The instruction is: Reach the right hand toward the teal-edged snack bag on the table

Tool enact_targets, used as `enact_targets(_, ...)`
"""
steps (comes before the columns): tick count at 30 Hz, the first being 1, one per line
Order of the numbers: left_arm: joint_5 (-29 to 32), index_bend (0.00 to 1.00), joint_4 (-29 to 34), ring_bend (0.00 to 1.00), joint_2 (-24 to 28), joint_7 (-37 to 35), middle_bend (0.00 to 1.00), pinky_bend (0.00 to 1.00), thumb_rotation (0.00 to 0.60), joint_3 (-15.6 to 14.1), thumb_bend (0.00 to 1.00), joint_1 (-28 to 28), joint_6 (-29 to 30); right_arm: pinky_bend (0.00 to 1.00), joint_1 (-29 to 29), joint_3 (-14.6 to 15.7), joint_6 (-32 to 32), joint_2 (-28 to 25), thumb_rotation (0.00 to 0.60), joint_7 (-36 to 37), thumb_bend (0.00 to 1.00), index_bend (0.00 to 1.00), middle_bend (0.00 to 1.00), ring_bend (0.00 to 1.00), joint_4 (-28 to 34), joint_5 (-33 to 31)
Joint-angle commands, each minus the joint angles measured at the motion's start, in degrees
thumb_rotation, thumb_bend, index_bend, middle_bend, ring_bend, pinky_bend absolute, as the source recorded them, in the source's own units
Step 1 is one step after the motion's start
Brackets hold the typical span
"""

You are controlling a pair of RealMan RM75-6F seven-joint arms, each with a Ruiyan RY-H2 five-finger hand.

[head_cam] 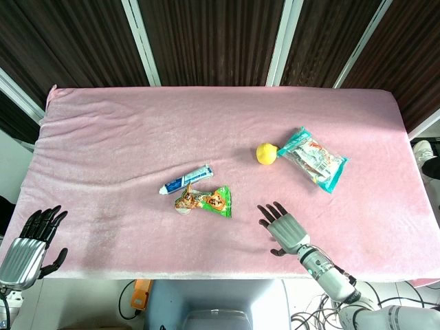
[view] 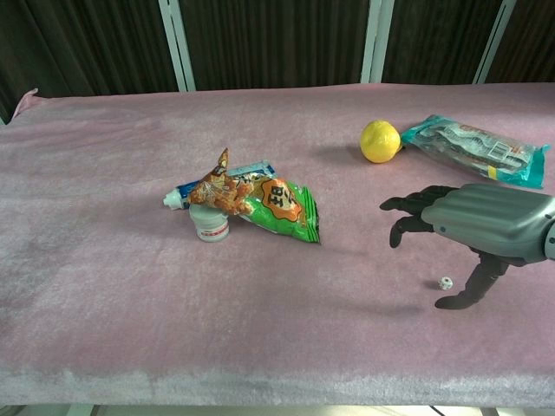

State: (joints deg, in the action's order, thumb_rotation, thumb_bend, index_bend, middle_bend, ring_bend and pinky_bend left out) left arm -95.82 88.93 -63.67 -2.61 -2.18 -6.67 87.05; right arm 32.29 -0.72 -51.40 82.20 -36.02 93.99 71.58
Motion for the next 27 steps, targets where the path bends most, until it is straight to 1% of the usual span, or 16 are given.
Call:
enact_targets(1, -0.05, 0.0, -0.01, 0.0, -0.03, 0.05, 0.0, 0.04, 0.6, -0.06, 0.4, -0.02, -0.08, 0.0, 0.16, 0.24, -0.19, 0.08, 0.6, -0.1, 0.3, 0.39, 0.0, 0.0, -0.37, -0.16)
enact_targets(7, 0.04, 0.0, -0.02, 0.0, -0.03, -0.28, 0.0, 0.04, 0.6, 0.1, 0.4, -0.42, -0.56, 0.0, -0.09, 0.9, -0.77, -0.99, 0.6, 1.63, 0.31, 0.43, 0.0, 0.0, -1.12, -0.09)
enact_targets(12, 0.16, 0.0, 0.01, 0.0, -0.19, 0.08, 0.0, 0.04, 0.6, 0.18, 0.4, -0.65, -0.93, 0.0, -0.25, 1.33, -0.49, -2.52, 0.6, 4.33, 0.33, 0.53, 0.0, 0.0, -1.86, 0.05)
enact_targets(17, 0.37, 0.0, 0.07, 0.0, -0.4, 0.81, 0.0, 0.04, 0.6, 0.14, 0.4, -0.61, -1.11, 0.0, -0.3, 2.54, -0.5, -2.68, 0.6, 5.65, 0.37, 0.58, 0.0, 0.0, -2.76, 2.24)
enact_targets(27, 0.21, 0.0, 0.0, 0.0, -0.26, 0.22, 0.0, 0.04, 0.6, 0.14, 0.4, -0.47, -0.57, 0.0, 0.17, 2.99, -0.12, -0.54, 0.6, 6.41, 0.43, 0.61, 0.0, 0.0, -5.27, 3.51)
